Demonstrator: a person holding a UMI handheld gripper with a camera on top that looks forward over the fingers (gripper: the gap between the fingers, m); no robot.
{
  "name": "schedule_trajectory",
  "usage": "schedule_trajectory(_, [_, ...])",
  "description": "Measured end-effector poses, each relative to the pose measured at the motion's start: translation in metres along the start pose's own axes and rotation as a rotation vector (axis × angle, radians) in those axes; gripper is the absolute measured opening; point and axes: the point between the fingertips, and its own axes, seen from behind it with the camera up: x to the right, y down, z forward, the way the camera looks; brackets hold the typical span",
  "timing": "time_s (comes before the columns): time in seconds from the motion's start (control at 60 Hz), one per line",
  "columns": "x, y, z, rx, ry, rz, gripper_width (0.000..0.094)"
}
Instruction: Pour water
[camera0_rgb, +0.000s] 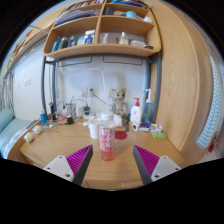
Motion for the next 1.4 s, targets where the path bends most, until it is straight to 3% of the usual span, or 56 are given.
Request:
schedule_trajectory(0.117, [-0.016,0.016,0.042,-0.004,-0.023,-0.006,0.0850])
schedule_trajectory(0.3, [-0.011,0.005,0.104,0.059,-0.016,-0.022,0.0834])
schedule_trajectory(0.433, [-0.012,0.004,0.138,0.066,-0.031,-0.027,0.0700])
schedule_trajectory(0.533, [-0.016,-0.005,0.148,0.112,-0.036,-0.031,0.0550])
schedule_trajectory(0.55, [-0.015,-0.007,0.149,0.120,-0.031,-0.031,0.0472])
schedule_trajectory(0.767, [-0.024,-0.007,0.154,0.125,-0.038,-0.039,0.0360])
schedule_trajectory(1.05, [0.002,-0.033,0.180,0.022,-0.006,-0.279,0.0342])
schedule_trajectory(1.25, [0.046,-0.051,0.223,-0.113,0.050,-0.838,0.0342])
schedule_trajectory(1.4, [0.043,-0.069,0.248,-0.100,0.021,-1.323,0.0343])
